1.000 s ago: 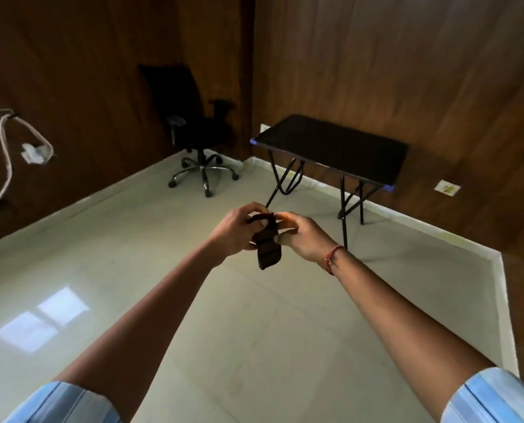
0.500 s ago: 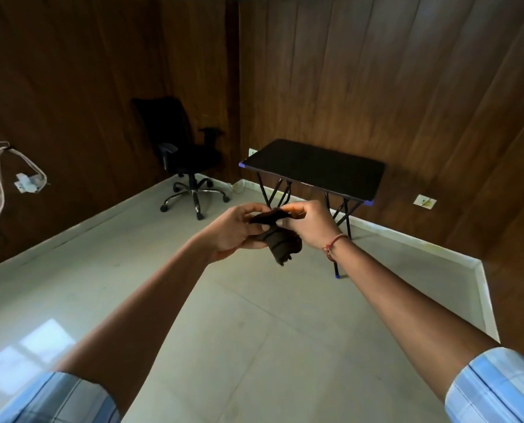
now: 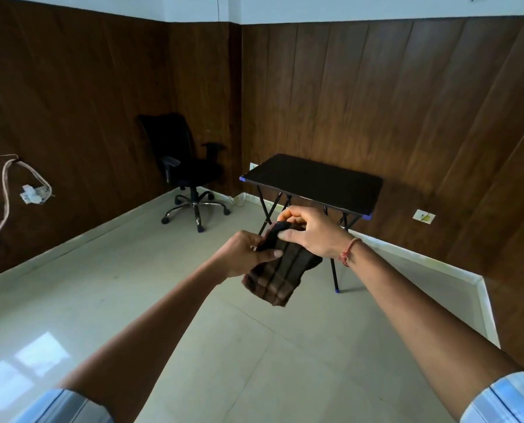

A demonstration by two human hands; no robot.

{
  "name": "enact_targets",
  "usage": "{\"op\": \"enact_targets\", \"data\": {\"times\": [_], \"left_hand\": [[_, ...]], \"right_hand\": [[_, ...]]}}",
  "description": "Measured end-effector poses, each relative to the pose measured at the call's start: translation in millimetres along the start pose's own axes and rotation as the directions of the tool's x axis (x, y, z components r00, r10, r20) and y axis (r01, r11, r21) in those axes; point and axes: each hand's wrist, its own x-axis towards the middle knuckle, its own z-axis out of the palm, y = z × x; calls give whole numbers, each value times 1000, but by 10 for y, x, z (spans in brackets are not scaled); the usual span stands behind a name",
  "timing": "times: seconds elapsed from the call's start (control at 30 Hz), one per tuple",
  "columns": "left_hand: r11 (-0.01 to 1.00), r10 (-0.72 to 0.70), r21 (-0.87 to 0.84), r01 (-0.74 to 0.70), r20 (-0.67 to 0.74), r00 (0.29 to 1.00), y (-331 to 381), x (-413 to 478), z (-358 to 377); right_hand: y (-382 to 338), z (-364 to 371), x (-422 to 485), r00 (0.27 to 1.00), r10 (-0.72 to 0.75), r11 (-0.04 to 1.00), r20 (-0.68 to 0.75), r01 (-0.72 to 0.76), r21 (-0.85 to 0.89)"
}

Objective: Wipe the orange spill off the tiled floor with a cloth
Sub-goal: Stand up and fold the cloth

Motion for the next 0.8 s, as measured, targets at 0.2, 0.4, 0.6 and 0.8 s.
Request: {"op": "enact_targets", "data": {"times": [0.2, 0.4, 0.6, 0.8], "left_hand": [[736, 10, -660, 153, 237, 972, 56, -129, -4], [425, -152, -885, 192, 139, 979, -89, -66, 77], [475, -201, -818, 325, 258, 945, -375, -118, 184], [535, -124, -806, 254, 222, 967, -474, -94, 262]], "right_hand": [[5, -72, 10, 995, 40, 983, -93, -22, 184], [398, 434, -165, 809, 531, 506, 252, -541, 672], [511, 733, -358, 860, 451, 395, 236, -430, 812], [559, 848, -373, 850, 447, 334, 279, -448, 829]]}}
